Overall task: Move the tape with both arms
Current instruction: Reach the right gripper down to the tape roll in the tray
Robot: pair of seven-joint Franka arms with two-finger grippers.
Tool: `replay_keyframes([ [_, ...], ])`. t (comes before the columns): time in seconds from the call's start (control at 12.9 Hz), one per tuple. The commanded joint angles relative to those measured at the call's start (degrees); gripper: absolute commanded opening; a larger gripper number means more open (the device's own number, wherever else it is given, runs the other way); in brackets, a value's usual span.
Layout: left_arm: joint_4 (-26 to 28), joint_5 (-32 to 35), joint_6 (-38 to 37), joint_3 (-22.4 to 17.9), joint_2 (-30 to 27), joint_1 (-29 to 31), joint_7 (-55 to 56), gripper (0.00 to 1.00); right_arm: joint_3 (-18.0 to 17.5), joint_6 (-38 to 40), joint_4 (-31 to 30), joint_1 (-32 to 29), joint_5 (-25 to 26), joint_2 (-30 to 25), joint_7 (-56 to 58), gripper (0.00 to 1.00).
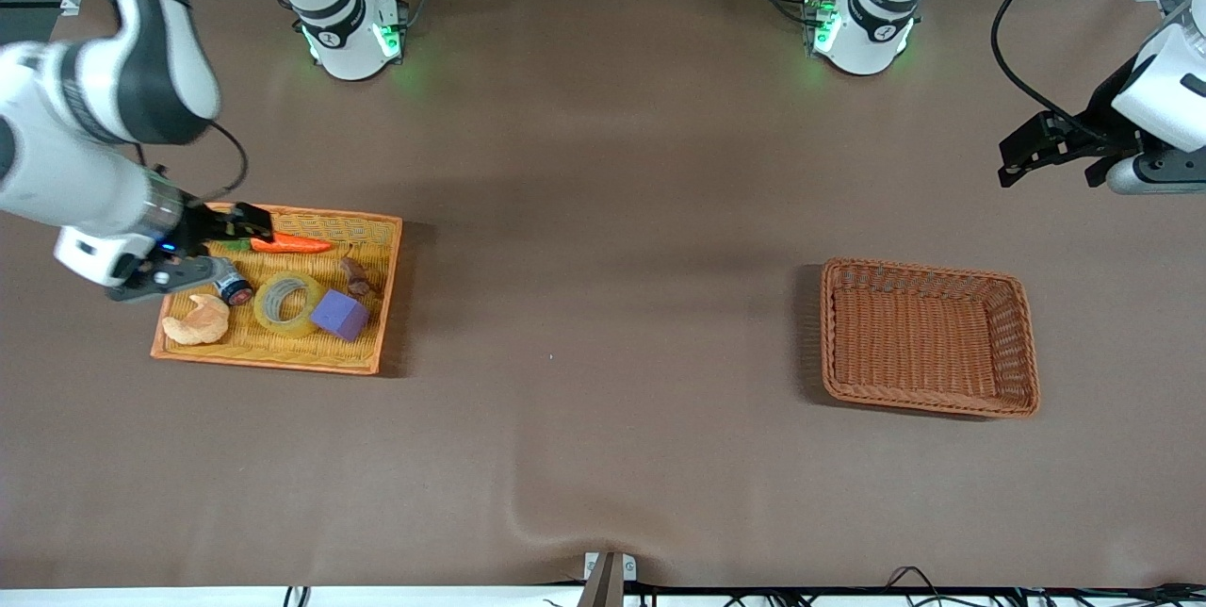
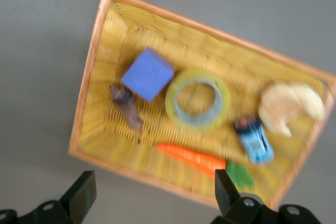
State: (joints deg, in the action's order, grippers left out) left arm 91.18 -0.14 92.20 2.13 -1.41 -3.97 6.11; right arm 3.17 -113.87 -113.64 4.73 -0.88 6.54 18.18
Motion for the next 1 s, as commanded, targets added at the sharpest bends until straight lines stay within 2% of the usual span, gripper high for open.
replay_keyframes([
  [0.0, -0.57, 0.49, 0.17, 0.16, 0.18, 0.28, -1.10, 1.00, 0.35, -9.15, -7.72, -1.22, -0.35, 0.39, 7.39, 1.00],
  [0.15, -0.57, 0.49, 0.17, 0.16, 0.09, 0.28, -1.10, 1.00, 0.43, -13.64, -10.98, -1.22, -0.27, 1.71, 9.75, 1.00],
  [0.31, -0.57, 0.49, 0.17, 0.16, 0.09, 0.19, -1.10, 1.00, 0.35, -16.62, -11.08, -2.00, -0.26, 5.22, 16.34, 1.00],
  [0.93, -0.57, 0.40, 0.17, 0.07, 0.18, 0.37, -1.10, 1.00, 0.43, -28.67, -12.22, -2.62, -0.18, 15.77, 19.43, 1.00],
])
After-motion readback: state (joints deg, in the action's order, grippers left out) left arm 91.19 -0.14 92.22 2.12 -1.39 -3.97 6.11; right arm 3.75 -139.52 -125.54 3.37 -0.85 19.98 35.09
